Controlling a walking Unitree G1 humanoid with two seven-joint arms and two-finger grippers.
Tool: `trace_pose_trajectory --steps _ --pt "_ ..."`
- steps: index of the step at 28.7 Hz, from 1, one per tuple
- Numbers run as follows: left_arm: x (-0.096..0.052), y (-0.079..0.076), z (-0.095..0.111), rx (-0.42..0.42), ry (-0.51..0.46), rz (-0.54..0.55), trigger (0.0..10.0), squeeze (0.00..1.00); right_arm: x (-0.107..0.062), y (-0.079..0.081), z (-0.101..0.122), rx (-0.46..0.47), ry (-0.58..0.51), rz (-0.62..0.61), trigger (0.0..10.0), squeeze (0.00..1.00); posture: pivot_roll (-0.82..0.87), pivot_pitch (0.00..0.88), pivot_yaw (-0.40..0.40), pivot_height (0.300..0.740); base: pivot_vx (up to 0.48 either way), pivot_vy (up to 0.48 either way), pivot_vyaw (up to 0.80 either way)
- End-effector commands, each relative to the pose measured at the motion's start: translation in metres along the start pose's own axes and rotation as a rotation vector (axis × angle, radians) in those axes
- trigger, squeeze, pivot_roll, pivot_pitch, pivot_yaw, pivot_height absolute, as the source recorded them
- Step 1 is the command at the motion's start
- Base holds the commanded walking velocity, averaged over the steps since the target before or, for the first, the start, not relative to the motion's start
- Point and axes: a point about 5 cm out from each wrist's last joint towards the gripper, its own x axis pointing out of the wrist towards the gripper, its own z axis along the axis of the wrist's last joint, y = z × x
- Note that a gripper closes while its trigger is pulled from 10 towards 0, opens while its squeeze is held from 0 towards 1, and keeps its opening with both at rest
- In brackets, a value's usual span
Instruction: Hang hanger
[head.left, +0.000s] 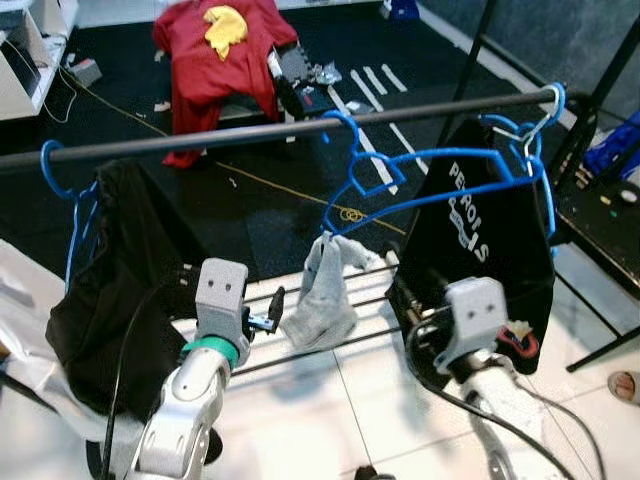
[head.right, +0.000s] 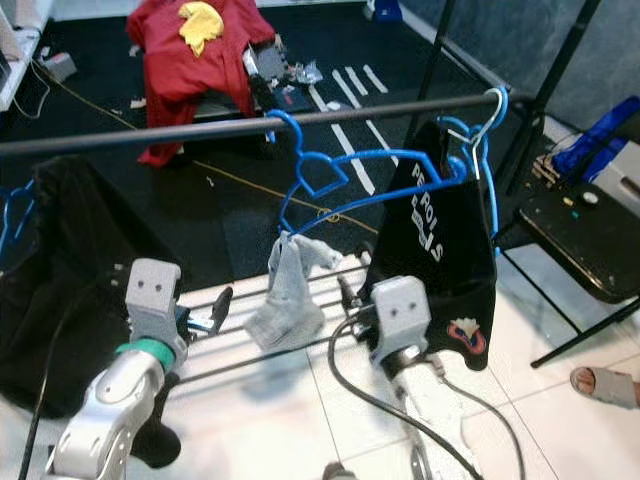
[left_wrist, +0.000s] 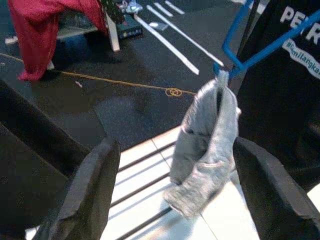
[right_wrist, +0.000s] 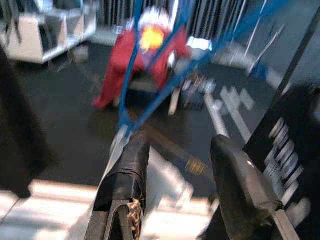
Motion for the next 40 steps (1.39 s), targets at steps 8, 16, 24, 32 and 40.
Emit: trace_pose_trajectory --steps 8,16,24,32,40 --pt "-0.002 0.003 0.005 -0.002 0.015 -0.004 10.0 0.0 0.017 -0.008 0.075 -0.006 -0.224 0.102 10.0 0.0 -0.2 0.082 0.092 0.74 0.0 0.0 0.0" --pt "0.0 0.001 0.008 -0.009 0.026 -0.001 10.0 0.0 0.034 -0.009 0.137 0.041 -0.39 0.238 10.0 0.0 -0.2 0.079 0.095 0.74 0.0 0.0 0.0" --pt "0.004 0.0 0.014 -0.016 0.015 0.004 10.0 0.0 0.079 -0.041 0.14 0.033 -0.215 0.156 10.0 0.0 -0.2 0.077 0.097 0.74 0.0 0.0 0.0" --pt "0.005 -0.006 0.015 -0.015 0.018 -0.007 10.0 0.0 0.123 -0.093 0.157 0.098 0.021 0.191 10.0 0.0 -0.21 0.088 0.092 0.74 0.0 0.0 0.0" --pt "0.004 -0.009 0.016 -0.024 0.016 0.002 10.0 0.0 0.139 -0.093 0.163 0.178 0.116 0.325 10.0 0.0 -0.2 0.098 0.074 0.74 0.0 0.0 0.0"
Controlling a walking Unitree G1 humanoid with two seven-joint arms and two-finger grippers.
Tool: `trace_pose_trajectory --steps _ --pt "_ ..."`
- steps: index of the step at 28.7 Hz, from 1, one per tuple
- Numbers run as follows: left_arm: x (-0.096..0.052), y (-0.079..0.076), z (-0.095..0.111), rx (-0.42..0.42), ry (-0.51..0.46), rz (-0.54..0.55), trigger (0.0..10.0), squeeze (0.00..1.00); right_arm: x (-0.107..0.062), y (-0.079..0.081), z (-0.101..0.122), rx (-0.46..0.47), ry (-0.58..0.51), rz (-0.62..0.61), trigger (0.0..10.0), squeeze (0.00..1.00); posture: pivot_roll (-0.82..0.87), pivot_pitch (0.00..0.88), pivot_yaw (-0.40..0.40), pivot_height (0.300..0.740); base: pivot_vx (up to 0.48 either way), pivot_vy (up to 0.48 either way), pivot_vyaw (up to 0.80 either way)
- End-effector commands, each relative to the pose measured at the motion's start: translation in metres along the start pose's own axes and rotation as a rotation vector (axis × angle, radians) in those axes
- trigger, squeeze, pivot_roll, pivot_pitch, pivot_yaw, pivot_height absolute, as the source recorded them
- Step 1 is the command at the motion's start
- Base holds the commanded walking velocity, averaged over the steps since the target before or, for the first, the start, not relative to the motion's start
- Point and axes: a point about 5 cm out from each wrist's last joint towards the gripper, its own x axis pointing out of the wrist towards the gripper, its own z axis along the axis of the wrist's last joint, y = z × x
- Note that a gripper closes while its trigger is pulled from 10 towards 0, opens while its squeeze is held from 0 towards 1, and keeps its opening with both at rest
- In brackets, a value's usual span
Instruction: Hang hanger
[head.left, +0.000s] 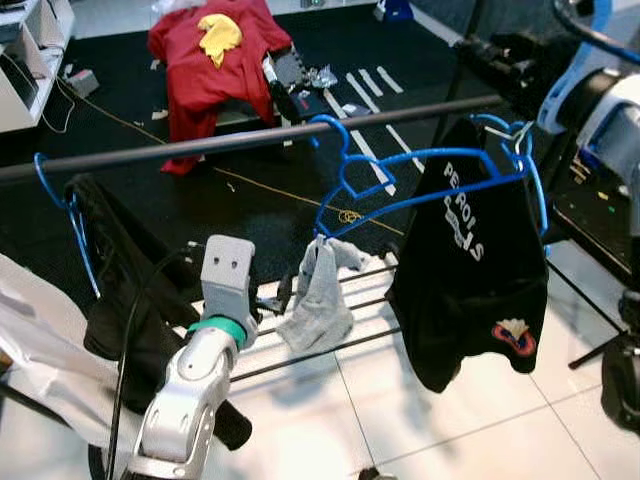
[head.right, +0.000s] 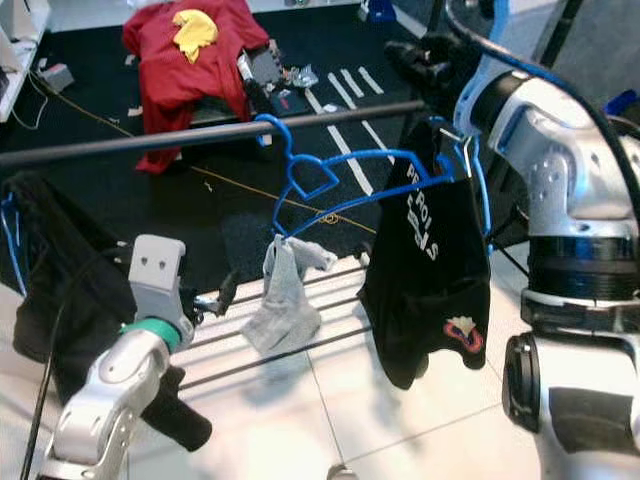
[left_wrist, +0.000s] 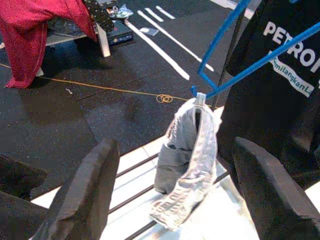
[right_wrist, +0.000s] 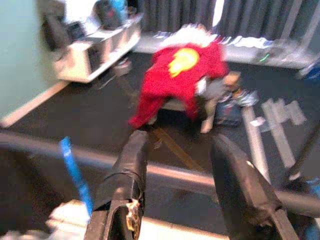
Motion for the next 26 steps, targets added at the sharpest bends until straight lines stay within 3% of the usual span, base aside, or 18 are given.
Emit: trace_pose_trajectory --steps 1,6,10,26 --pt "-0.003 0.001 -0.003 0.006 0.017 0.009 10.0 0.0 0.002 0.003 0.003 0.012 0.006 0.038 10.0 0.0 -0.2 0.098 0.074 0.74 0.0 0.0 0.0" --pt "-0.004 0.0 -0.004 0.0 0.018 0.021 10.0 0.0 0.009 0.012 0.0 0.123 0.034 0.189 10.0 0.0 -0.2 0.102 0.069 0.74 0.0 0.0 0.0" --pt "-0.003 0.0 -0.002 -0.002 0.015 0.021 10.0 0.0 0.013 0.017 0.002 0.118 0.026 0.237 10.0 0.0 -0.19 0.105 0.07 0.74 0.0 0.0 0.0" --pt "-0.002 -0.001 0.0 -0.005 0.014 0.023 10.0 0.0 0.018 0.017 -0.034 0.091 0.152 0.222 10.0 0.0 -0.19 0.109 0.075 0.74 0.0 0.0 0.0"
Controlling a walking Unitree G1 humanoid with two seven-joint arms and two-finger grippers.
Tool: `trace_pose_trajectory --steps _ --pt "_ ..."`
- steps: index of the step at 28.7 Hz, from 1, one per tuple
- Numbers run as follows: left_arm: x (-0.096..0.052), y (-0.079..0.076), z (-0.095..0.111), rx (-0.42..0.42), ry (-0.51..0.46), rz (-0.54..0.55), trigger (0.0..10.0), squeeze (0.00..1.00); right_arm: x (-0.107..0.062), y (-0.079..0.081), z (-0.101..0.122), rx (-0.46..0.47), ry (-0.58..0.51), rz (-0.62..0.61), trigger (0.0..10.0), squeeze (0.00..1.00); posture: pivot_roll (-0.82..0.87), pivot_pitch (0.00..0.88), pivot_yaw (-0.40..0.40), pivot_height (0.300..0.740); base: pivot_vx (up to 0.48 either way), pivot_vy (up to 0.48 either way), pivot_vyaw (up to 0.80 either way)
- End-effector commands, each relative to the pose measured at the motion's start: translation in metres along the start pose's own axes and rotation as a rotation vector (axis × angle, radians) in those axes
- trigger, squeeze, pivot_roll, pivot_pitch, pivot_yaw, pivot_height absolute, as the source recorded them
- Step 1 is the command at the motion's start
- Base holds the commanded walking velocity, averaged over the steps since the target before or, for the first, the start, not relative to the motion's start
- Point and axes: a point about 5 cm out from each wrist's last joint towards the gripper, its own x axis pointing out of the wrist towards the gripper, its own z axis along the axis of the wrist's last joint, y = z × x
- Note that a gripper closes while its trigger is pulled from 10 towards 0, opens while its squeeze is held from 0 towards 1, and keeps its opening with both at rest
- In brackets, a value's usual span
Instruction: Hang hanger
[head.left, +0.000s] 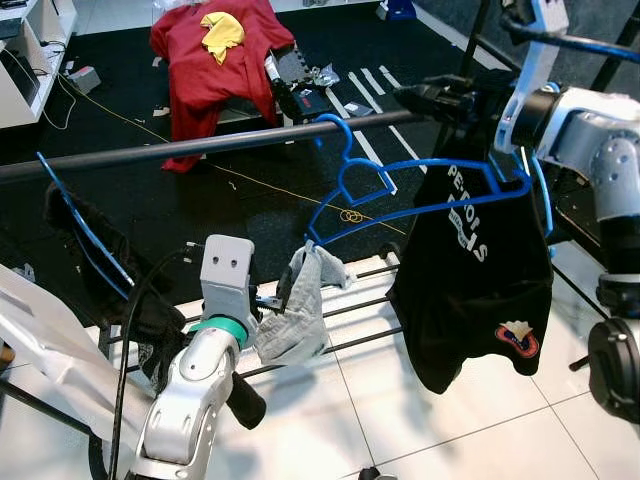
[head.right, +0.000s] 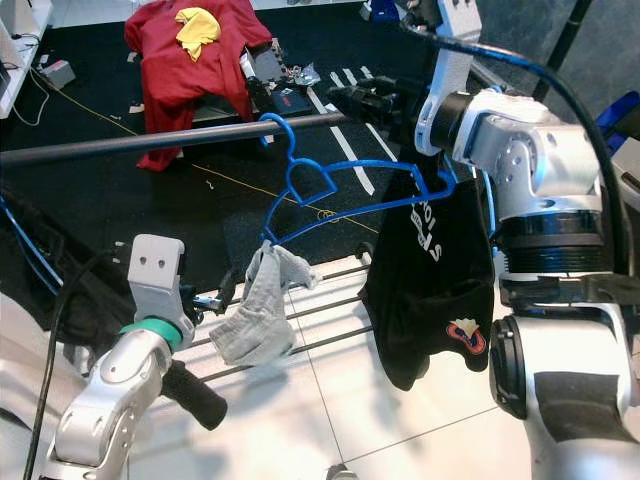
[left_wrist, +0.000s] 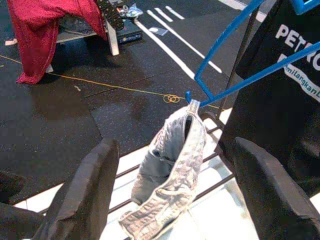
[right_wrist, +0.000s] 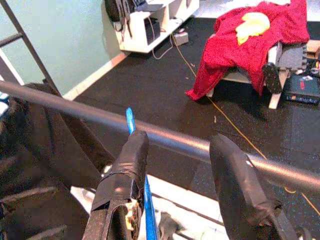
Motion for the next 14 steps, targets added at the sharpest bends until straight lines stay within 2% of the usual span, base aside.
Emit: trace_pose_trajectory --steps 1,4,14 --pt "-0.001 0.0 -0.001 0.001 0.011 0.001 10.0 0.0 0.001 -0.001 -0.009 0.004 0.034 -0.002 10.0 0.0 -0.19 0.109 0.075 0.74 0.0 0.0 0.0" --pt "-0.001 0.0 0.0 0.001 0.009 -0.002 10.0 0.0 0.0 -0.002 -0.019 0.021 0.059 -0.003 10.0 0.0 -0.19 0.108 0.079 0.74 0.0 0.0 0.0" --pt "0.001 0.0 0.001 0.004 0.006 -0.004 10.0 0.0 -0.003 -0.001 -0.031 0.041 0.085 0.019 10.0 0.0 -0.19 0.107 0.081 0.74 0.0 0.0 0.0"
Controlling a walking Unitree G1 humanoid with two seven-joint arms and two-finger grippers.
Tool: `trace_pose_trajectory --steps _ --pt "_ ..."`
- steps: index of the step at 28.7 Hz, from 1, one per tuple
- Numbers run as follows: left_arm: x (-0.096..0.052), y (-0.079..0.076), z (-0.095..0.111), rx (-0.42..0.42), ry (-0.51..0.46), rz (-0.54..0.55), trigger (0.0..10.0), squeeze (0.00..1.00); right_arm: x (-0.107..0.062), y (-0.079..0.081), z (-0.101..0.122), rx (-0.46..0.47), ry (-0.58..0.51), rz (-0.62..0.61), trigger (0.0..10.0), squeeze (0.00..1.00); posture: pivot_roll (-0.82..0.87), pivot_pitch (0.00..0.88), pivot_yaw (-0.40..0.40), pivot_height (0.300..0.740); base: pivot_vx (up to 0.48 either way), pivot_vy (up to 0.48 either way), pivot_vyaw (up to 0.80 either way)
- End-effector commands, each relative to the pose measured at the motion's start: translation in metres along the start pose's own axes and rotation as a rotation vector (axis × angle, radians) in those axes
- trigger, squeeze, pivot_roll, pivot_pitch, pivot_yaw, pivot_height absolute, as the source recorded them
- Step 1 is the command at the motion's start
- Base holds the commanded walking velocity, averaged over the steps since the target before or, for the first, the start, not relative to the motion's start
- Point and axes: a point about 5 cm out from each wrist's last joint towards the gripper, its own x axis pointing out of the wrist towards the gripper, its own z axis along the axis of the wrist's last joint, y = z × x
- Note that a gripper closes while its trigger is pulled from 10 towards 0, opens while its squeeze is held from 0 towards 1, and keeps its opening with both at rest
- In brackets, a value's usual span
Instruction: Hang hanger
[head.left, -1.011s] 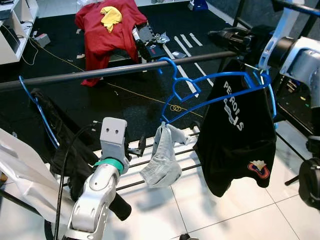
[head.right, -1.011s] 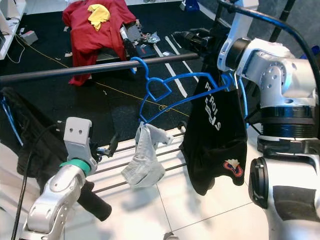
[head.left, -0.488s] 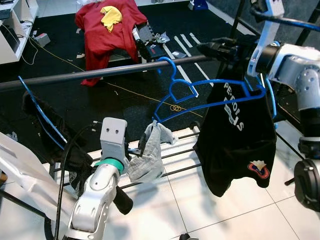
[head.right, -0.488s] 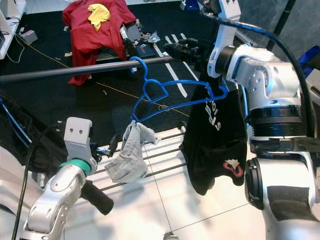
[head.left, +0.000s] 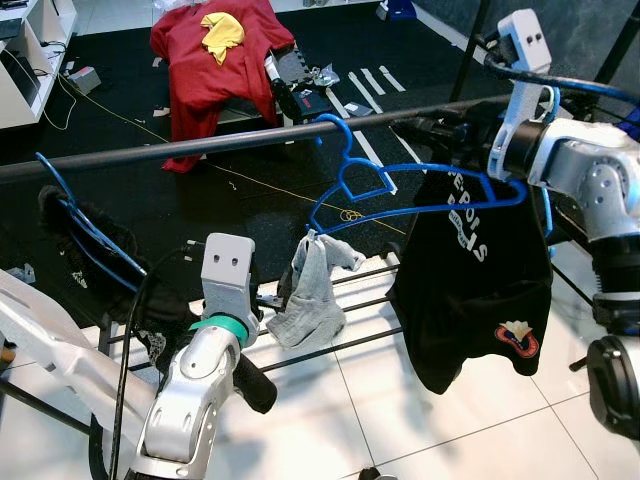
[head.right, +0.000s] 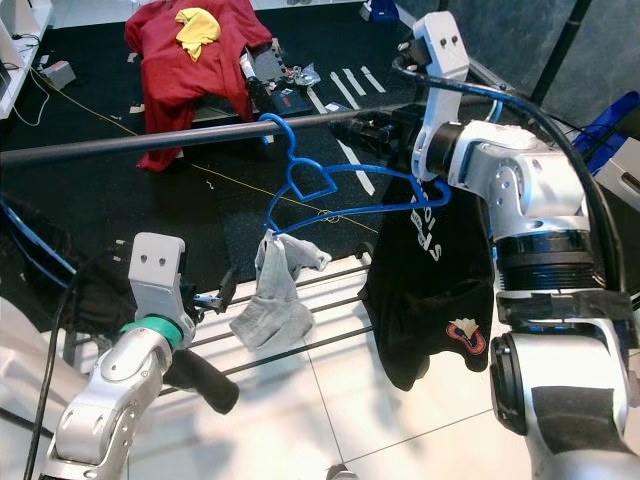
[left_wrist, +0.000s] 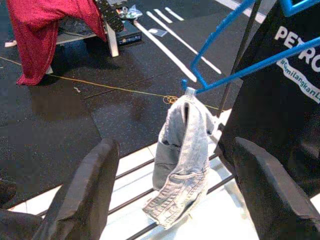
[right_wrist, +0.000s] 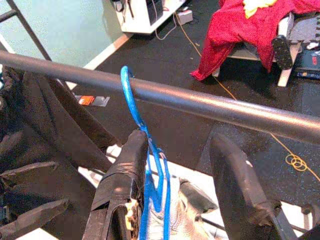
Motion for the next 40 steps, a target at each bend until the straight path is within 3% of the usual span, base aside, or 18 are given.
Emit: trace_pose_trajectory --steps 1,29,36,40 --pt "0.0 0.0 0.0 0.003 0.008 -0.001 10.0 0.0 -0.001 0.001 -0.007 0.001 0.025 0.013 10.0 0.0 -0.19 0.104 0.08 0.74 0.0 0.0 0.0" --pt "0.001 0.003 0.003 0.0 0.004 0.013 10.0 0.0 0.003 0.004 -0.052 0.005 0.178 0.057 10.0 0.0 -0.18 0.102 0.08 0.74 0.0 0.0 0.0" --pt "0.001 0.002 0.003 -0.001 0.003 0.011 10.0 0.0 0.003 0.003 -0.05 -0.011 0.167 0.044 10.0 0.0 -0.18 0.102 0.08 0.74 0.0 0.0 0.0" --pt "0.001 0.001 0.003 -0.002 0.002 0.01 10.0 0.0 0.001 -0.001 -0.036 -0.062 0.119 -0.003 10.0 0.0 -0.18 0.104 0.078 0.74 0.0 0.0 0.0"
